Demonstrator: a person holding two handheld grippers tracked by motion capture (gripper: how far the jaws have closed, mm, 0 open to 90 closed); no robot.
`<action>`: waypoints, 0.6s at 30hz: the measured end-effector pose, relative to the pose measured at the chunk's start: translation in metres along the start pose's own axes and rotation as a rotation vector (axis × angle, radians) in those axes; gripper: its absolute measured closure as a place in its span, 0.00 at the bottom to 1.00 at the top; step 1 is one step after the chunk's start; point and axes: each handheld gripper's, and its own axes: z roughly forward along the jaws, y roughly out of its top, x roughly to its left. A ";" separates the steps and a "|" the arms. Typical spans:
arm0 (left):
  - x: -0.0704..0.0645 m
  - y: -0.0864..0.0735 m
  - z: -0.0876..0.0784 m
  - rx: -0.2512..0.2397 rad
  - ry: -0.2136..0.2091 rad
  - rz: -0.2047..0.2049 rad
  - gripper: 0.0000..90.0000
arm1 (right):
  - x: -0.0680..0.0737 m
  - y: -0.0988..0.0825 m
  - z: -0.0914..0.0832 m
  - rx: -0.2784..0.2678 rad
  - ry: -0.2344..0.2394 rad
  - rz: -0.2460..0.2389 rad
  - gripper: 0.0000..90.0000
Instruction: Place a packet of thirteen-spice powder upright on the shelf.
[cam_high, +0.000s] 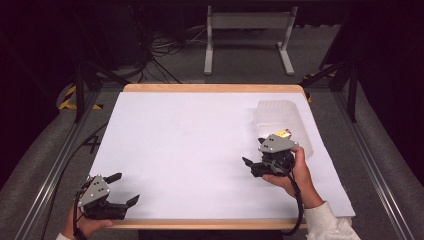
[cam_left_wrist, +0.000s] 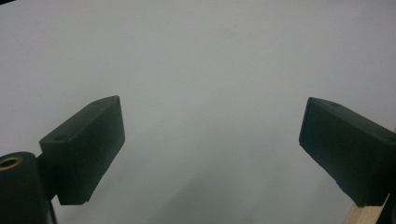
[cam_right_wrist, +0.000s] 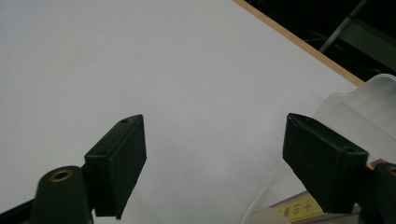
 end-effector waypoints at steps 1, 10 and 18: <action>0.000 0.000 0.000 0.000 0.001 0.000 0.08 | 0.001 -0.001 0.000 0.004 0.004 -0.006 0.25; 0.000 0.000 0.000 -0.002 0.000 -0.001 0.08 | 0.009 -0.013 -0.002 0.032 0.013 -0.036 0.23; -0.001 0.000 0.000 -0.001 0.001 0.000 0.08 | 0.011 -0.028 -0.007 0.060 0.001 -0.053 0.22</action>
